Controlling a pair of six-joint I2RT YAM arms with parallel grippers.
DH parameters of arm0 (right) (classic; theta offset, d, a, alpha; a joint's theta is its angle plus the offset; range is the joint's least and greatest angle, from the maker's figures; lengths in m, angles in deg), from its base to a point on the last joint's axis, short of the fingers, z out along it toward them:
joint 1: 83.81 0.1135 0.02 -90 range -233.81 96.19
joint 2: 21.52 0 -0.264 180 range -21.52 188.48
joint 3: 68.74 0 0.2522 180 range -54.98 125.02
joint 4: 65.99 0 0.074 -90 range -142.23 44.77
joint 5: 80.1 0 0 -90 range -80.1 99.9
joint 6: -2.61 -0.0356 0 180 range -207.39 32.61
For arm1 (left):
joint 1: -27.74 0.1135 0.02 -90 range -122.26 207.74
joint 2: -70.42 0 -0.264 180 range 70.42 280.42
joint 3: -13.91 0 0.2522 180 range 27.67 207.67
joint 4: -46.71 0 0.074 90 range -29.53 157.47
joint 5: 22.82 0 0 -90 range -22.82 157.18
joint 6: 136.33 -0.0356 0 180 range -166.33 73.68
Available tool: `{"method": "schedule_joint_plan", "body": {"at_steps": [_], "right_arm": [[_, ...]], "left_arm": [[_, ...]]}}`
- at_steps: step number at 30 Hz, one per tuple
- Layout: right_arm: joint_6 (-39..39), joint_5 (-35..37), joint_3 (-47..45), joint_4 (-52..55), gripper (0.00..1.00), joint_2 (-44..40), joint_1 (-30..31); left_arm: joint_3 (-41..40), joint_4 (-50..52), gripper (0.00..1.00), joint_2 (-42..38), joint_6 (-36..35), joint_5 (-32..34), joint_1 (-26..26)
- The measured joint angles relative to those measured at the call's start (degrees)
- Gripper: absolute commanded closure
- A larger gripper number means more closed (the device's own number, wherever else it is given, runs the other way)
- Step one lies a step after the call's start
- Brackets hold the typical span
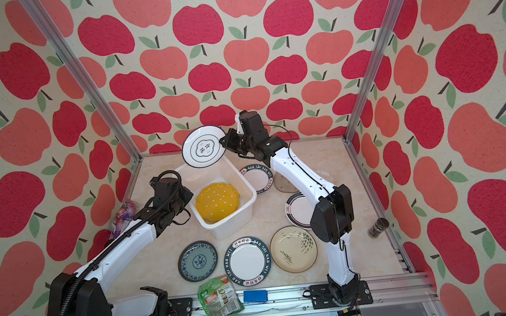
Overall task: Place the plates into the plastic bin on the countertop
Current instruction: Move the plastic bin to the center of the table.
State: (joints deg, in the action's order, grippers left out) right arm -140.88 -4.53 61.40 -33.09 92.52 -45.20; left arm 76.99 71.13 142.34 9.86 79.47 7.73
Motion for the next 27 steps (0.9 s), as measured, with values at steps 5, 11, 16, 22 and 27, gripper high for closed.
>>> {"method": "schedule_joint_plan", "body": {"at_steps": [5,11,16,22,27], "right_arm": [[-0.63,0.17,-0.70,0.72,1.00,0.61,0.48],[-1.01,0.44,-1.38,1.60,1.00,0.61,-0.04],[-1.25,0.48,-1.38,2.14,1.00,0.61,0.46],[-2.75,1.07,-1.40,2.12,1.00,0.63,2.93],[-3.15,3.10,-1.38,3.10,1.00,0.70,4.98]], "left_arm": [[-0.55,1.75,1.00,-0.90,2.84,5.99,-1.33],[-1.36,2.67,0.95,-1.55,5.97,12.85,-2.69],[-1.38,1.33,0.53,-1.49,5.97,15.65,-4.04],[-1.46,-1.25,0.11,-5.95,4.13,18.18,-3.80],[-1.99,-1.20,0.01,-17.35,-1.05,18.51,0.11]]}}
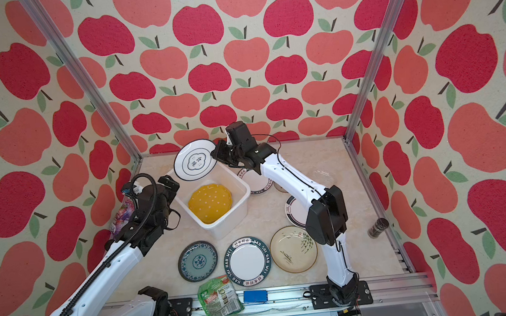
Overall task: Place the plates into the plastic bin on the countertop
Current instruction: Move the plastic bin to the center of the table, then place the plate in the plastic bin.
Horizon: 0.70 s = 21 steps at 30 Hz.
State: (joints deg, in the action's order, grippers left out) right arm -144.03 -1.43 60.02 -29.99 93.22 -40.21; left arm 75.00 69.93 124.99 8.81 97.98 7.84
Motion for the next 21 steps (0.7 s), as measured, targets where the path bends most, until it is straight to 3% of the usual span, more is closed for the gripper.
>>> {"method": "schedule_joint_plan", "body": {"at_steps": [3,7,14,21], "right_arm": [[-0.46,1.81,0.13,1.20,1.00,0.57,0.39],[-1.51,4.39,2.69,5.33,1.00,2.80,0.26],[-1.77,6.93,12.13,14.12,1.00,6.05,0.22],[-1.57,7.96,14.53,20.59,1.00,6.32,0.26]], "left_arm": [[0.42,1.40,0.01,-4.90,-2.60,-1.77,3.58],[6.45,9.70,0.01,-5.16,-4.07,-7.04,7.23],[10.86,18.56,0.01,-8.00,-5.79,-16.68,7.93],[13.51,24.83,0.01,-8.35,-5.62,-23.17,8.17]]}}
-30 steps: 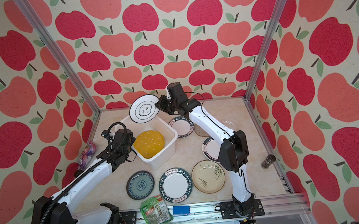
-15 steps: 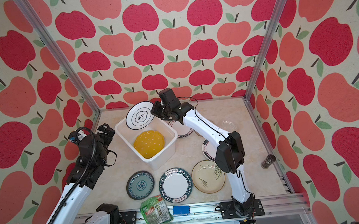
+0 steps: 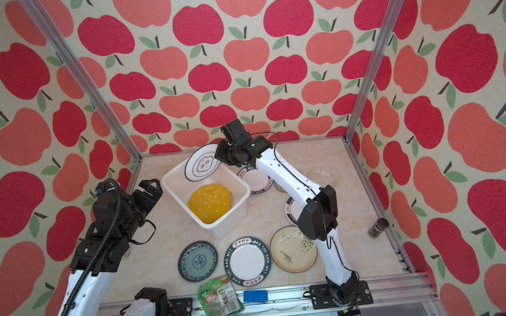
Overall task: Place the plates into the plastic bin on the countertop
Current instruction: Place the plate in the plastic bin.
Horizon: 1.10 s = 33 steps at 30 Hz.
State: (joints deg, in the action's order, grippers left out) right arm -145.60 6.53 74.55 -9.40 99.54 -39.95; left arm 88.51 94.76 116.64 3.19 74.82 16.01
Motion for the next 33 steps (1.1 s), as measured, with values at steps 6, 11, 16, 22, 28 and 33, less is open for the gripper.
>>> {"method": "schedule_joint_plan", "body": {"at_steps": [6,11,16,22,28,33], "right_arm": [[0.57,1.90,3.69,4.48,1.00,3.52,1.18],[1.62,3.37,10.25,7.04,1.00,8.70,3.63],[1.42,3.28,13.88,8.26,1.00,13.09,4.74],[-1.25,2.89,13.40,8.20,1.00,14.64,4.79],[-6.49,3.13,11.06,7.28,1.00,14.64,6.34],[-11.47,4.26,7.67,5.92,1.00,14.67,7.80]], "left_arm": [[0.83,0.74,0.01,0.94,0.28,-3.39,0.11],[0.83,1.27,0.01,1.07,0.26,-5.01,0.55],[0.83,1.81,0.01,0.66,0.26,-5.62,1.25],[0.33,2.67,0.01,-1.92,0.28,-6.01,1.79],[-0.48,3.87,0.01,-3.91,0.24,-6.23,2.43],[-1.51,4.48,0.01,-5.20,0.24,-6.69,3.08]]}}
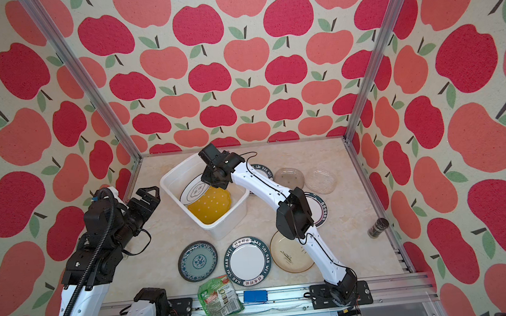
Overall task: Place the plates into the plastic bin on the countertop
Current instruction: Place the plate in the plastic bin.
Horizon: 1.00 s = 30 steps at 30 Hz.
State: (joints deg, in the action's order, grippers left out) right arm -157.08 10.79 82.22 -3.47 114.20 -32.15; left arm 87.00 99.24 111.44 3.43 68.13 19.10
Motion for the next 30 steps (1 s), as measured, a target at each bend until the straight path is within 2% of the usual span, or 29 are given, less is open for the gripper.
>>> {"method": "schedule_joint_plan", "body": {"at_steps": [13,21,24,30], "right_arm": [[-2.82,0.76,-1.01,0.04,1.00,0.00,0.09],[-2.91,0.72,-0.96,2.38,0.82,0.17,-0.26],[-3.17,0.52,-0.70,2.78,0.79,0.50,-0.42],[-3.43,-0.11,1.20,3.93,0.79,1.95,-0.79]], "left_arm": [[-2.03,1.77,0.01,-2.73,0.20,0.04,0.44],[-2.10,1.68,0.01,-1.20,0.22,0.02,0.83],[-2.10,1.62,0.01,-0.83,0.20,0.00,1.14],[-2.10,1.51,0.01,-1.01,0.20,0.02,1.95]]}}
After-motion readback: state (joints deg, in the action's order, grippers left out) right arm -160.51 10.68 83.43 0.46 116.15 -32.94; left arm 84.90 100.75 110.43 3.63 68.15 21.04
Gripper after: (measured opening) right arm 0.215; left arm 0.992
